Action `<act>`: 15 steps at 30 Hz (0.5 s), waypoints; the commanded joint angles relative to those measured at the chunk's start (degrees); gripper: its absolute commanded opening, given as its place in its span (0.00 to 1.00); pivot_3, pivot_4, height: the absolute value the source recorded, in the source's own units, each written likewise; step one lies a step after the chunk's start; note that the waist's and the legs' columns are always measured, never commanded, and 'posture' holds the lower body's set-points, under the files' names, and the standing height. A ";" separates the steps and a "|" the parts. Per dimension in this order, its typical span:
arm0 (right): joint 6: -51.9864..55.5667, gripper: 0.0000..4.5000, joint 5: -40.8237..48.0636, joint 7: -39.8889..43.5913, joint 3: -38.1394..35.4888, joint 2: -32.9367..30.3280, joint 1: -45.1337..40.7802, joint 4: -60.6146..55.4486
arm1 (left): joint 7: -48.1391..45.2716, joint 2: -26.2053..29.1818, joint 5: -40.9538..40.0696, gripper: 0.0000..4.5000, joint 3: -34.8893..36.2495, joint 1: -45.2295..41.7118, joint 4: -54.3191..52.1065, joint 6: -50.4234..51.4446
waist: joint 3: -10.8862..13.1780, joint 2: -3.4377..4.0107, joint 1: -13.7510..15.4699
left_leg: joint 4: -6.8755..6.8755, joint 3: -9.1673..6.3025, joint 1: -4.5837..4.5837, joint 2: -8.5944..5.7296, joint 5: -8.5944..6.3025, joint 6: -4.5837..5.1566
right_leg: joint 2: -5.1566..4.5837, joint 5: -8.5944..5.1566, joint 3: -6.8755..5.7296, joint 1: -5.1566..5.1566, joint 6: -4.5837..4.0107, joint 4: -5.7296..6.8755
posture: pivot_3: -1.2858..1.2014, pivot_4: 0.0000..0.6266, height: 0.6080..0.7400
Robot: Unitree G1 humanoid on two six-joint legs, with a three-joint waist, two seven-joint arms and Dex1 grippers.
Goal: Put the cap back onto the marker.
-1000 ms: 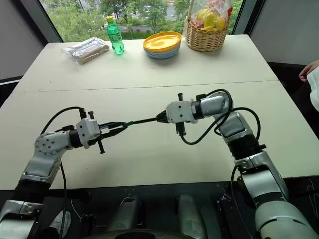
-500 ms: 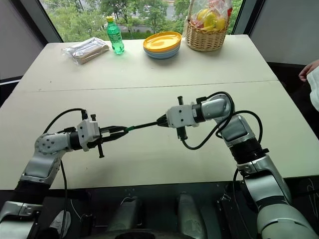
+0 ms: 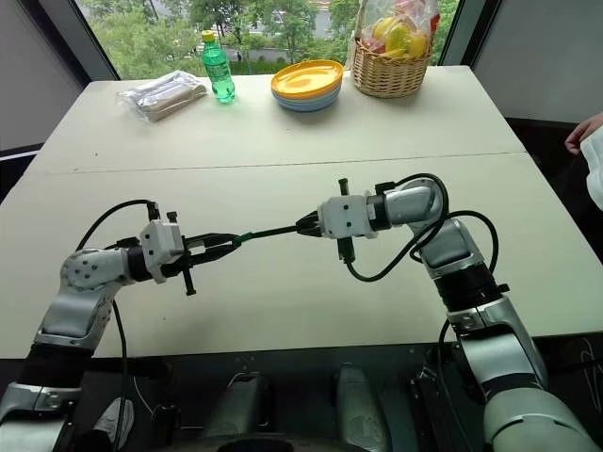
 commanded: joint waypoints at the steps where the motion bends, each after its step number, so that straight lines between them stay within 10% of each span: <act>1: -1.89 0.01 4.62 2.30 2.80 2.55 -0.50 -5.66 | -0.97 -0.81 -1.47 0.00 -2.46 -0.96 -4.62 0.13 | 0.00 0.00 -0.02 | 0.00 0.00 0.00 0.00 0.00 0.00 | 0.00 0.00 0.00 0.00 0.00 0.00 | 0.52 0.24 1.00; 15: -3.15 0.01 3.68 3.37 2.64 2.82 -0.80 -5.87 | -0.19 -1.23 -0.31 0.00 -2.45 -0.67 -6.32 1.21 | 0.00 0.00 -0.02 | 0.01 -0.01 0.00 0.00 0.00 0.00 | 0.01 0.00 0.00 0.00 0.00 0.01 | 0.52 0.24 1.00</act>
